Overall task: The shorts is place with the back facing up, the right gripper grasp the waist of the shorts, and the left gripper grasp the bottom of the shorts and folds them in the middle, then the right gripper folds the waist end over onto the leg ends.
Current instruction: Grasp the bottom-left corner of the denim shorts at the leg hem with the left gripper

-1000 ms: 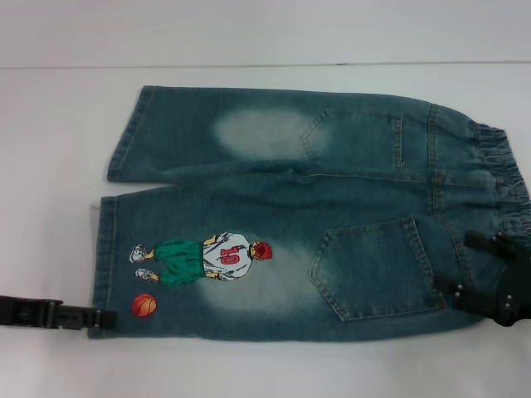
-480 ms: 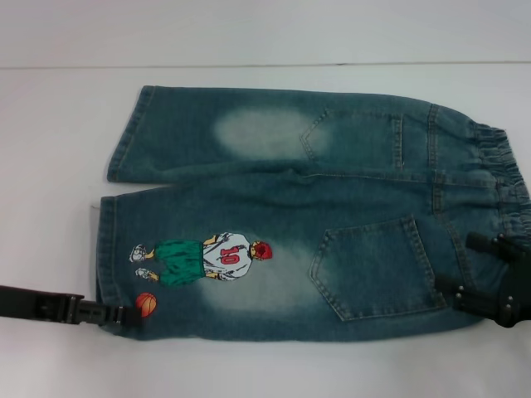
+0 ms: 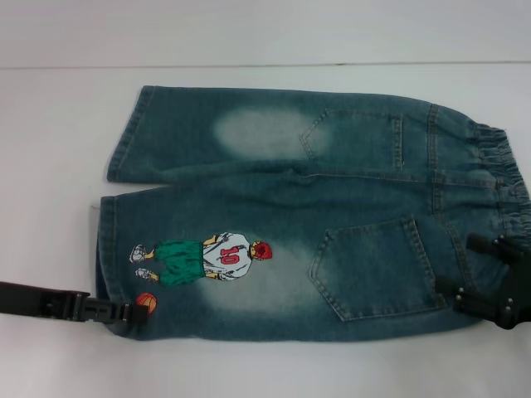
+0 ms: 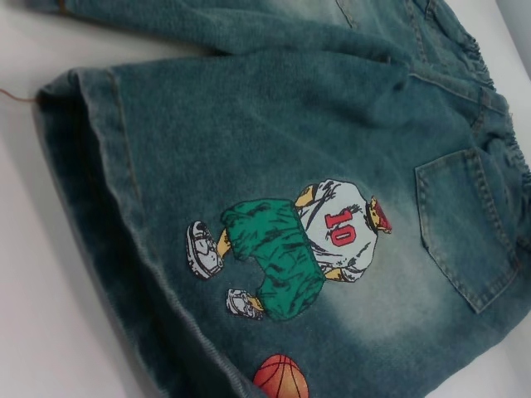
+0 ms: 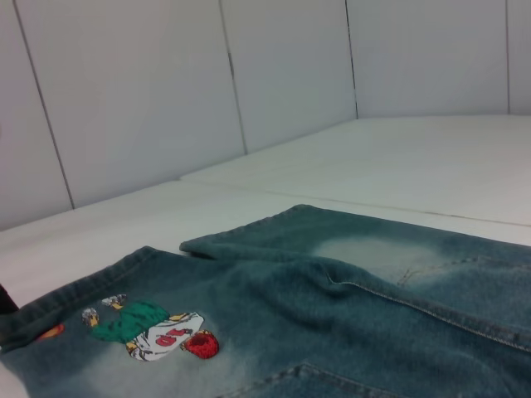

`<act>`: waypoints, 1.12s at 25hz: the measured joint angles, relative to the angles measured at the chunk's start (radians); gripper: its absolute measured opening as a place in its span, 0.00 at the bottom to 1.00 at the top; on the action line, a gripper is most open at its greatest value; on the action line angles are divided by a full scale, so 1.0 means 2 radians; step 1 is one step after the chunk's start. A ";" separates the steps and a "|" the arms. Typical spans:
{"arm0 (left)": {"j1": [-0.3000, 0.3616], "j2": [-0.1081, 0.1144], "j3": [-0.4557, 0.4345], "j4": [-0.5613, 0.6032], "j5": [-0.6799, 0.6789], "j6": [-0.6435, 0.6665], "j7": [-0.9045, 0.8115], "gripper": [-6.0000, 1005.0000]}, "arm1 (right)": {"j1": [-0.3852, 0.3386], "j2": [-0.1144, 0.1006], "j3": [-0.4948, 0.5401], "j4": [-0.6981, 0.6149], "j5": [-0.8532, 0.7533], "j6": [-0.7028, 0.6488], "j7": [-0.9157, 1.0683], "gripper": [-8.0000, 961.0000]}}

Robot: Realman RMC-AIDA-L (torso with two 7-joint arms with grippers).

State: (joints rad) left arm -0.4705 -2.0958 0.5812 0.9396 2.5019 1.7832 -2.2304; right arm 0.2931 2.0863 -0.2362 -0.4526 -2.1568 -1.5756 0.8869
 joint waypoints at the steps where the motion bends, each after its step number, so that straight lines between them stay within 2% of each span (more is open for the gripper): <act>1: 0.000 0.000 0.000 -0.002 -0.002 0.000 0.000 0.88 | 0.000 0.000 0.000 0.000 0.000 0.001 -0.001 0.98; 11: -0.005 0.000 0.003 -0.010 -0.013 -0.007 0.000 0.88 | 0.000 0.001 0.000 0.000 0.000 0.007 -0.003 0.98; 19: -0.008 0.011 0.005 -0.042 -0.006 -0.034 -0.003 0.88 | 0.000 0.001 0.000 0.000 0.000 0.013 -0.003 0.98; 25: -0.008 0.010 0.006 -0.038 0.009 -0.037 -0.008 0.88 | 0.000 0.001 0.000 0.000 0.000 0.013 -0.003 0.98; 28: -0.011 0.005 0.018 -0.032 0.016 -0.038 -0.008 0.87 | 0.000 0.001 0.000 0.000 0.000 0.013 -0.003 0.98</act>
State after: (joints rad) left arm -0.4921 -2.0857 0.6174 0.8756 2.5330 1.7082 -2.2456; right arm 0.2930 2.0878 -0.2362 -0.4525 -2.1567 -1.5489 0.8804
